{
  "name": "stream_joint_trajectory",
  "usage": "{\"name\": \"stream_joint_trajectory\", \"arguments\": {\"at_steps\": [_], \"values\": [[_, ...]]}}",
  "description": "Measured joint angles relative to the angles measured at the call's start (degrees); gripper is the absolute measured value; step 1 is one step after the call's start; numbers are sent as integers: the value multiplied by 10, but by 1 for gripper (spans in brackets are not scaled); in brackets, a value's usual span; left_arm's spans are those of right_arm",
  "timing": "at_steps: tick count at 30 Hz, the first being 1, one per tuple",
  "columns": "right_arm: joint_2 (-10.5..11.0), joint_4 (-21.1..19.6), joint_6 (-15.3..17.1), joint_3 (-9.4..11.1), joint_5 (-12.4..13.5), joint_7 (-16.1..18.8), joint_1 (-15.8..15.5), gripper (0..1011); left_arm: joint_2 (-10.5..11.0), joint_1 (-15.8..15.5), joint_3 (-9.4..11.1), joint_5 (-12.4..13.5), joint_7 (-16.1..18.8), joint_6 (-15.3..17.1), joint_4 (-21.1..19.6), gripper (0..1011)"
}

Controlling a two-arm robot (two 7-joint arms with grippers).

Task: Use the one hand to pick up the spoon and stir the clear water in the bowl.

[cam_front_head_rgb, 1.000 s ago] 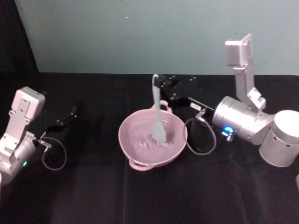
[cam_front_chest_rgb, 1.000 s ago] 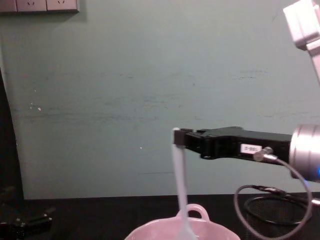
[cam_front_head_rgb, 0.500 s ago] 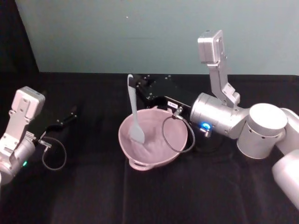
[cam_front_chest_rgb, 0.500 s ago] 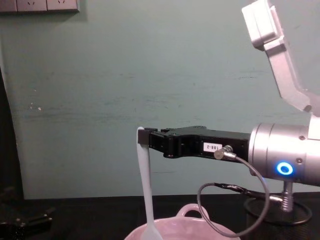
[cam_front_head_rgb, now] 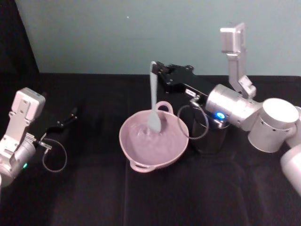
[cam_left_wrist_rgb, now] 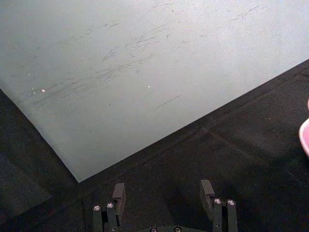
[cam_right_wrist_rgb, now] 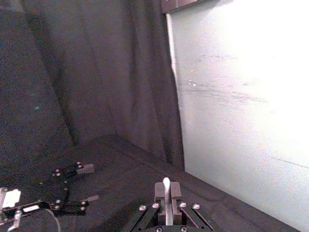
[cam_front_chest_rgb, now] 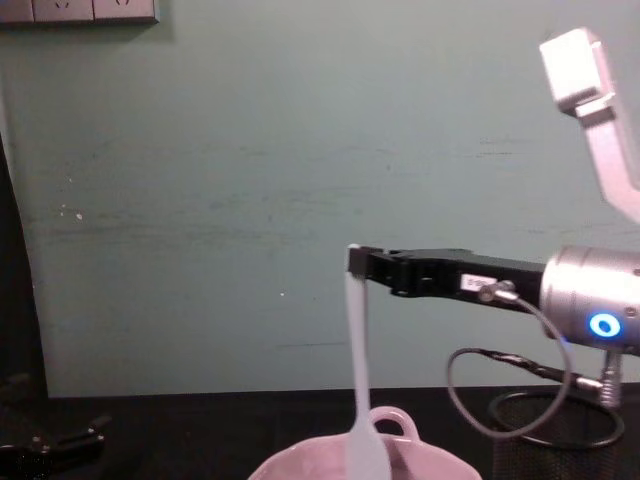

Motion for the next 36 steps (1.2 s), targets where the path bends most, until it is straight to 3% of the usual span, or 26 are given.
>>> {"name": "stream_joint_trajectory", "arguments": {"at_steps": [9,19,24,29,36], "values": [[31,-62,17,10,3,-9,-37,75,0,0,0,0,0,0,0,1011],[28,-104,20,-11,2,-4,-51,75,0,0,0,0,0,0,0,1011],[26,-112,15,-12,0,-6,-49,75,0,0,0,0,0,0,0,1011],[35,-130,11,-2,0,-14,-49,75,0,0,0,0,0,0,0,1011],[52,-177,-10,32,-1,-32,-58,77,0,0,0,0,0,0,0,1011]]}}
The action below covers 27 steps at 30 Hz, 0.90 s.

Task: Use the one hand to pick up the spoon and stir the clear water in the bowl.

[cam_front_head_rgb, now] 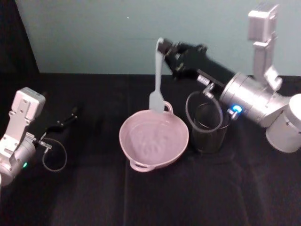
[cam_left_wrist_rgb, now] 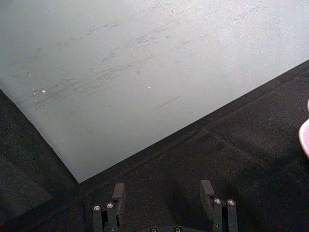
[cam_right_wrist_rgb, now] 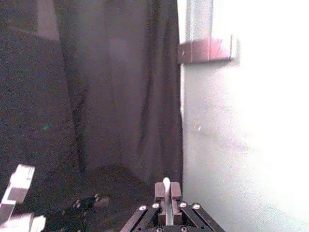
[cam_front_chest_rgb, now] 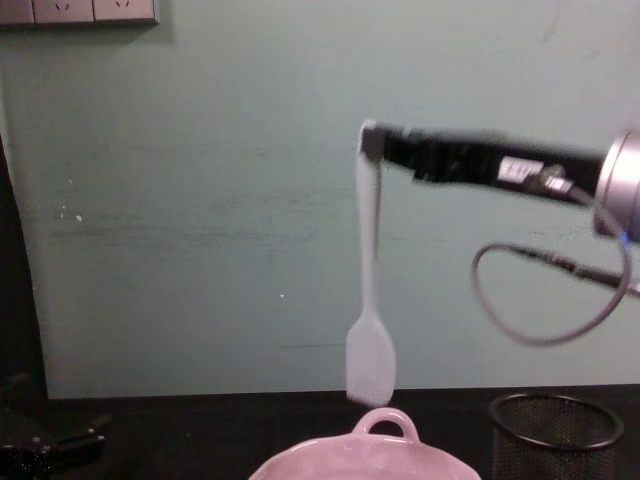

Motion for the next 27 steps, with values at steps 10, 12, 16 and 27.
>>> {"name": "stream_joint_trajectory", "arguments": {"at_steps": [10,12,16,27], "values": [[27,-65,-10,54,6,-26,-19,75,0,0,0,0,0,0,0,1011],[33,-73,-10,62,7,-30,-23,75,0,0,0,0,0,0,0,1011],[47,-97,-10,89,11,-43,-42,75,0,0,0,0,0,0,0,1011],[60,-101,13,121,15,-68,-83,75,0,0,0,0,0,0,0,1011]]}}
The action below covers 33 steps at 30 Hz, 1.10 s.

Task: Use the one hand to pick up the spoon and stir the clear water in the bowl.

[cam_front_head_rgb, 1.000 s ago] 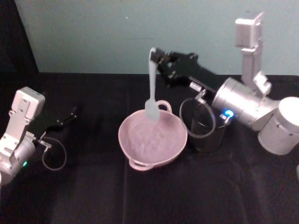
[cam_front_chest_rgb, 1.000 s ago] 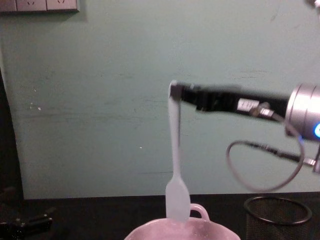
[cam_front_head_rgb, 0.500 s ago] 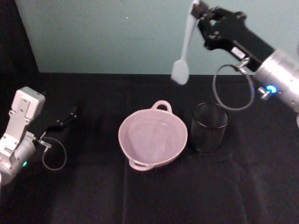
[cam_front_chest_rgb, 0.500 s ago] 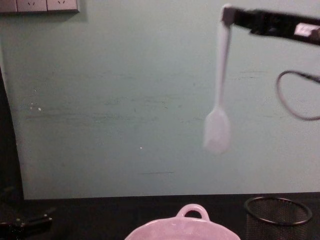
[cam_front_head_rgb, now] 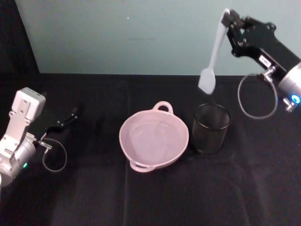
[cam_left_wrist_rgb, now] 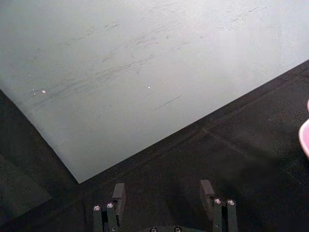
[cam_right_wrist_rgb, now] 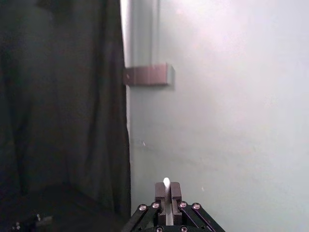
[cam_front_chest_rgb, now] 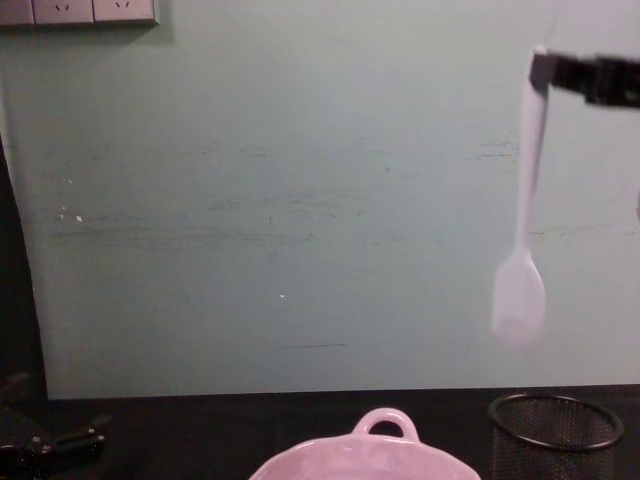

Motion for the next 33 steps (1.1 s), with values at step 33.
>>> {"name": "stream_joint_trajectory", "arguments": {"at_steps": [33], "values": [[-42,115,37,32,146,-3,-61,75,0,0,0,0,0,0,0,1011]]}}
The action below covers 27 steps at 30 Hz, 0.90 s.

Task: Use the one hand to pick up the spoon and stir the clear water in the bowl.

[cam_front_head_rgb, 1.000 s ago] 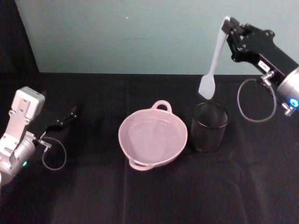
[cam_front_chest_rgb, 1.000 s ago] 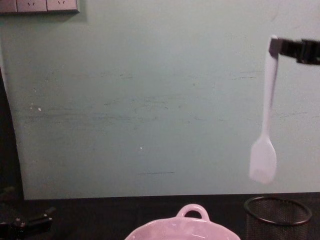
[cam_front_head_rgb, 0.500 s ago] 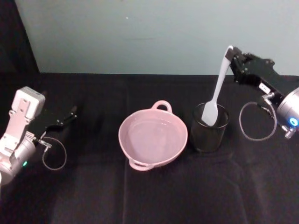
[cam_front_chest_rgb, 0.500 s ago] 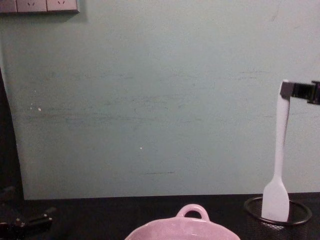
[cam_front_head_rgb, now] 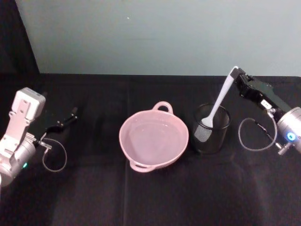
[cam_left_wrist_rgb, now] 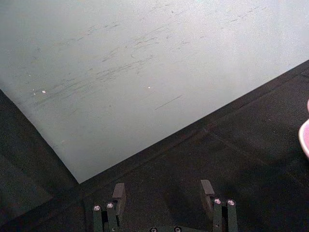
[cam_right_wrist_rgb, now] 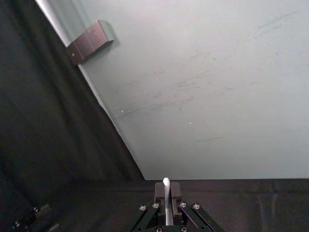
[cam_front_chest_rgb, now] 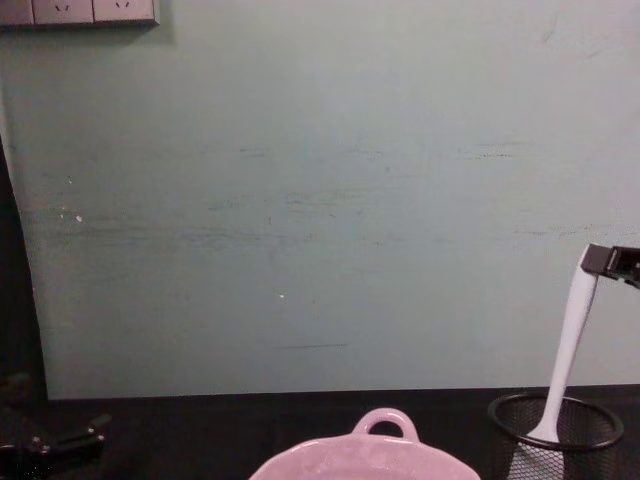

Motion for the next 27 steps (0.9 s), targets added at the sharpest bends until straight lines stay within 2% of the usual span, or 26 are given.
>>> {"name": "stream_joint_trajectory", "arguments": {"at_steps": [10,16,27], "values": [[-10,45,-11,8,53,14,1,75,0,0,0,0,0,0,0,1011],[-20,70,-15,15,96,25,0,75,0,0,0,0,0,0,0,1011],[-18,80,-22,12,124,24,-3,75,0,0,0,0,0,0,0,1011]]}}
